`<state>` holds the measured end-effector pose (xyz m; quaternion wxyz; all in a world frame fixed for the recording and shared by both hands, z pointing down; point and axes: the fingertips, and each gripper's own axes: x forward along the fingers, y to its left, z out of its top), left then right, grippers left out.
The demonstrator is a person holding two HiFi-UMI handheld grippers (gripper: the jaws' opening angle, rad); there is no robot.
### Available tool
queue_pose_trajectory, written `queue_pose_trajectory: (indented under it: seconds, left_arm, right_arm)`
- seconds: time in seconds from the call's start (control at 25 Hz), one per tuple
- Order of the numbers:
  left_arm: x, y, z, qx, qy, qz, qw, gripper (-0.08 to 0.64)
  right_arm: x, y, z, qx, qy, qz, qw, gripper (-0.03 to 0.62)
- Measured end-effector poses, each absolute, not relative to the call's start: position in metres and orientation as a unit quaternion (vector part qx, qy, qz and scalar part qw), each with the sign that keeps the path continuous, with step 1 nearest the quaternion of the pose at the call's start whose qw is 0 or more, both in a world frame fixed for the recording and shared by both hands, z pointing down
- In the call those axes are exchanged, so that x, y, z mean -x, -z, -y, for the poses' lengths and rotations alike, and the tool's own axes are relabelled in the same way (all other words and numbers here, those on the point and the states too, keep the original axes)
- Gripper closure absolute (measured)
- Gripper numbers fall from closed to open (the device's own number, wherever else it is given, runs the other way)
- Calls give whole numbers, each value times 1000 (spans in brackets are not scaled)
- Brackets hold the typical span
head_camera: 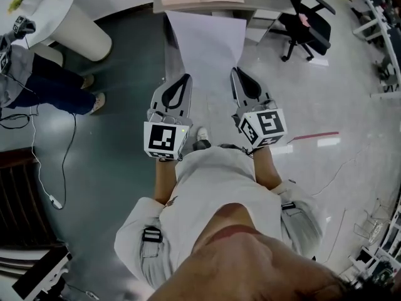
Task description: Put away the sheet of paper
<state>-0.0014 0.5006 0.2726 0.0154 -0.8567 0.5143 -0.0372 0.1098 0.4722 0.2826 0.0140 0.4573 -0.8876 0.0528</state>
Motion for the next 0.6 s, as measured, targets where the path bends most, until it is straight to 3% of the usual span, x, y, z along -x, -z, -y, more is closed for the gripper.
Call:
queue_pose_trajectory:
  seconds: [0.6]
  left_arm:
    - [6,-278,-458,864,30,-503,4,538]
  right_arm:
    - [-105,-282,-441,-471,-50,880,22,572]
